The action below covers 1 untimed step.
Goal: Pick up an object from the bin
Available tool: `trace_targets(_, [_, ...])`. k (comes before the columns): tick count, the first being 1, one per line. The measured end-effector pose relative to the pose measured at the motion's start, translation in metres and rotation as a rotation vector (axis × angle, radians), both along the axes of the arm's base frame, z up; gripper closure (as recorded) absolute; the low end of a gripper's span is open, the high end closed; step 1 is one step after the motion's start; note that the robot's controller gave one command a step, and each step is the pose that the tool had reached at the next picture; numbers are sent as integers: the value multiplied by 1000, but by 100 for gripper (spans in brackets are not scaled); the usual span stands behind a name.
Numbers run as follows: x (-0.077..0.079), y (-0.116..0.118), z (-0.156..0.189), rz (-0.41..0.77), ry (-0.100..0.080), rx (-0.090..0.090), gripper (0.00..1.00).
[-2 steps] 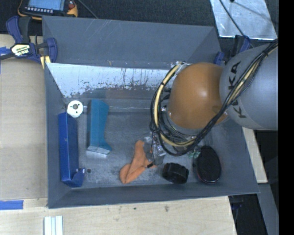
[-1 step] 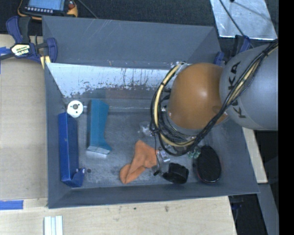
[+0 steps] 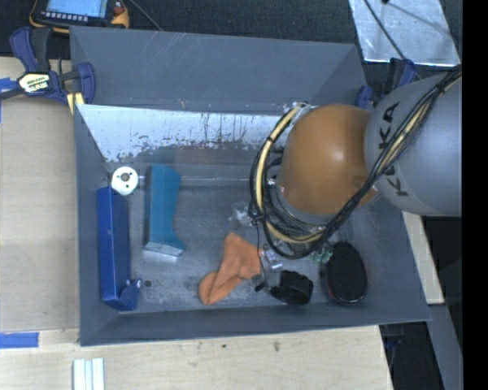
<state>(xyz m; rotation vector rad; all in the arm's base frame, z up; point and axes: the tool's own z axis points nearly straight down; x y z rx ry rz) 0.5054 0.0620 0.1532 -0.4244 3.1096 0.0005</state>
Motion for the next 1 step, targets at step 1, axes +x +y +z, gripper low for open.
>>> trace_targets(1, [17,6,-45,-19,-4,0,0])
